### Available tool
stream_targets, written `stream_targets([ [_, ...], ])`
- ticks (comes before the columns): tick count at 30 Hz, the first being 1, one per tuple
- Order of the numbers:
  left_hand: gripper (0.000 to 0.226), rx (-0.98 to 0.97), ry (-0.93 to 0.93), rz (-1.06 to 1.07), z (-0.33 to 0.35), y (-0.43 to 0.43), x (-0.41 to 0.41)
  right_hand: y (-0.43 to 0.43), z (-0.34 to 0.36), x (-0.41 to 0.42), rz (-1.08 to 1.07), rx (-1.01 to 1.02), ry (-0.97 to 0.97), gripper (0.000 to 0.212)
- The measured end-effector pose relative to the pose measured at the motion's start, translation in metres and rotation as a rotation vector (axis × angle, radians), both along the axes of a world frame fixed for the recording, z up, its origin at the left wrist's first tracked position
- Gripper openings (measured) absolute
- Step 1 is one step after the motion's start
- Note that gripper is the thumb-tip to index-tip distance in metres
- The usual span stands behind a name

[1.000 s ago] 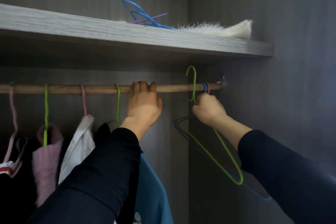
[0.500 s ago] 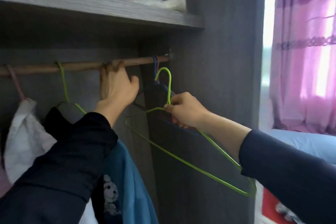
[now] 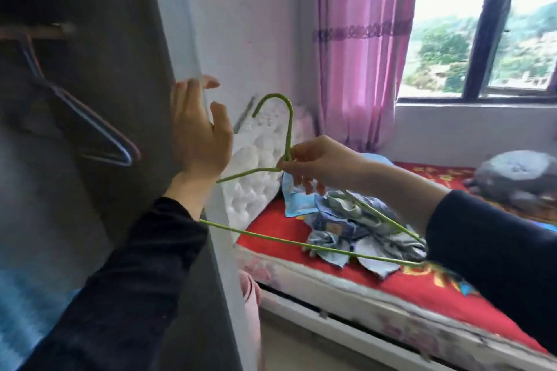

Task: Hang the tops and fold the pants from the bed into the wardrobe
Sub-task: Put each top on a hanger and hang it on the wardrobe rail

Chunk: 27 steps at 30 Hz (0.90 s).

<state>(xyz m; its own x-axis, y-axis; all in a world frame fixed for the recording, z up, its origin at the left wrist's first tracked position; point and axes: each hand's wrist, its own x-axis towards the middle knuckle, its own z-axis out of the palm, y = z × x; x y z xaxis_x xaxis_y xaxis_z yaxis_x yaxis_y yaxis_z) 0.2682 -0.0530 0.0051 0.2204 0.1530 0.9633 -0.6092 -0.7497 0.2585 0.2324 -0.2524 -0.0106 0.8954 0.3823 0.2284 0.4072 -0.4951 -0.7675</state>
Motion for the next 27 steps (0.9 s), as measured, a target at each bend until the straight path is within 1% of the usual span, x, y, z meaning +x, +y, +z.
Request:
stream_targets([
  [4,0.033,-0.041,0.144,-0.111,-0.048,-0.126,0.011,-0.115,-0.030,-0.011,-0.048,-0.024,0.072,0.015],
  [6,0.032,-0.054,0.234,-0.156,-0.075,-0.186,0.017,-0.173,-0.048,-0.012,-0.098,-0.031,0.119,0.020],
  [7,0.032,-0.053,0.285,-0.186,-0.087,-0.213,0.020,-0.200,-0.057,-0.012,-0.142,-0.032,0.148,0.018],
  [9,0.031,-0.028,0.388,-0.244,-0.111,-0.265,0.028,-0.252,-0.075,-0.013,-0.254,-0.058,0.196,0.025],
  [13,0.028,0.039,0.576,-0.344,-0.159,-0.358,0.049,-0.347,-0.108,-0.012,-0.424,-0.078,0.269,0.024],
  [15,0.027,0.100,0.657,-0.378,-0.182,-0.402,0.062,-0.390,-0.125,-0.006,-0.505,-0.080,0.309,0.024],
  [19,0.026,0.327,0.797,-0.426,-0.230,-0.488,0.098,-0.472,-0.164,0.020,-0.650,-0.076,0.381,0.020],
  [24,0.029,0.454,0.990,-0.504,-0.285,-0.599,0.158,-0.570,-0.217,0.072,-0.823,-0.092,0.476,0.013],
  [27,0.031,0.564,1.097,-0.526,-0.315,-0.658,0.194,-0.627,-0.246,0.100,-0.930,-0.155,0.530,0.016],
])
